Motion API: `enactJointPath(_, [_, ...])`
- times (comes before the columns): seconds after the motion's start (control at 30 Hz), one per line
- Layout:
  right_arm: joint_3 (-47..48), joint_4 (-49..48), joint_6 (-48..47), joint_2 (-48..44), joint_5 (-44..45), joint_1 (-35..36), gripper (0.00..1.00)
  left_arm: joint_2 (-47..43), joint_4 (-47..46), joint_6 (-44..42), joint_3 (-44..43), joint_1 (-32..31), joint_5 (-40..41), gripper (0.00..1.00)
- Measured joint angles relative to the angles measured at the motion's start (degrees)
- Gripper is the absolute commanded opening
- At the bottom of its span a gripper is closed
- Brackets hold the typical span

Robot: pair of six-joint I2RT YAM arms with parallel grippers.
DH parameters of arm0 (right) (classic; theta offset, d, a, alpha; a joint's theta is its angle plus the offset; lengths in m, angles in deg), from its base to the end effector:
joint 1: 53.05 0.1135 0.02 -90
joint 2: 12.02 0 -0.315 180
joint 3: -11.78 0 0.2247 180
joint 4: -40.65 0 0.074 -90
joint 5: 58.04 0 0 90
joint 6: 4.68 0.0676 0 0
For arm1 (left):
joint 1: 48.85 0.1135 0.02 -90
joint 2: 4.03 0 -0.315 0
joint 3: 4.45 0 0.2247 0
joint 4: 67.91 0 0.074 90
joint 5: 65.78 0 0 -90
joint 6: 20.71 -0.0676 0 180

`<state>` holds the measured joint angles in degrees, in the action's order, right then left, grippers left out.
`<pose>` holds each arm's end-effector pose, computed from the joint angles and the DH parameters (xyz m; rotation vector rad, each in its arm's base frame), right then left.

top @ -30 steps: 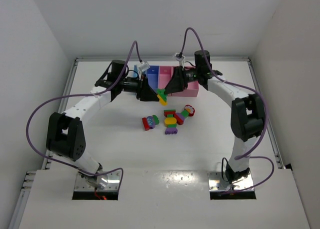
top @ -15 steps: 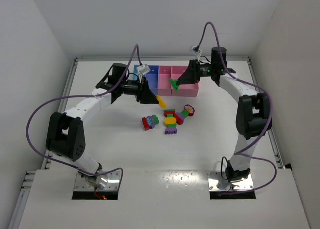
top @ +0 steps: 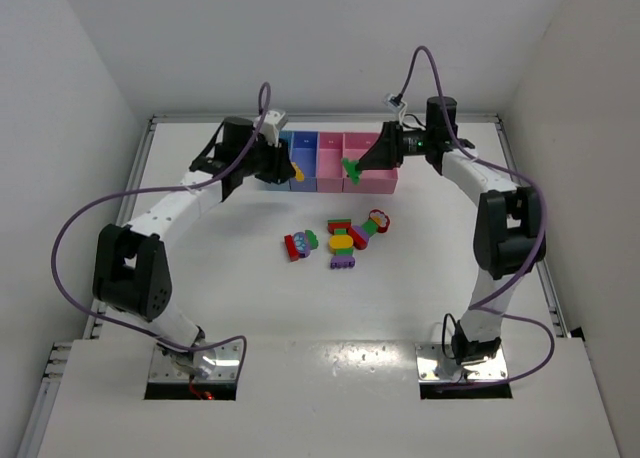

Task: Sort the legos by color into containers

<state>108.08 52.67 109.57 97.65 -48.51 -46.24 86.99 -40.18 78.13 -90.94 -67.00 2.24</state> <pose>0.4107 0.1162 0.3216 -0.6637 1.8820 1.7323 0.3391 -0.1378 0.3377 0.4045 2.1270 -0.6835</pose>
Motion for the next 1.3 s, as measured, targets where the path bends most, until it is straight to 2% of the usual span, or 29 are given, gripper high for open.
enactJointPath(0.17, [-1.42, 0.07, 0.00, -0.39, 0.42, -1.36, 0.00, 3.96, -1.60, 0.87, -6.80, -0.35, 12.72, 0.08])
enactJointPath(0.5, [-2.01, 0.07, -0.04, -0.90, 0.59, -3.45, 0.00, 16.15, -2.03, 0.44, -12.28, -0.70, 25.11, 0.10])
enactJointPath(0.63, [-2.49, 0.07, -0.04, -1.31, 0.59, -4.11, 0.00, 18.51, -1.53, 0.17, -13.70, -0.70, 27.87, 0.25])
enactJointPath(0.67, [-2.49, 0.04, -0.04, -1.38, 0.59, -4.37, 0.00, 18.86, -1.62, 0.17, -14.14, -0.70, 28.41, 0.43])
enactJointPath(0.77, [-2.49, 0.07, -0.04, -1.42, 0.57, -4.52, 0.00, 19.41, -1.73, -0.11, -14.97, -0.70, 29.31, 0.64])
enactJointPath(0.9, [-2.49, 0.07, -0.04, -1.42, 0.57, -4.74, 0.00, 19.43, -1.97, 0.42, -15.08, -0.70, 28.61, 0.72])
enactJointPath(1.07, [-2.49, 0.07, -0.04, -1.42, 0.52, -4.68, 0.00, 18.93, -2.25, 0.61, -14.95, -0.50, 22.71, 0.71])
enactJointPath(1.13, [-2.49, 0.04, -0.04, -1.42, 0.44, -4.42, 0.00, 17.42, -3.08, 0.57, -14.29, 0.13, 13.90, 0.71])
enactJointPath(1.3, [-2.43, 0.09, 0.00, -1.40, -0.74, -2.84, 0.00, 11.67, -6.75, 1.57, -13.27, 0.68, -14.73, 0.71])
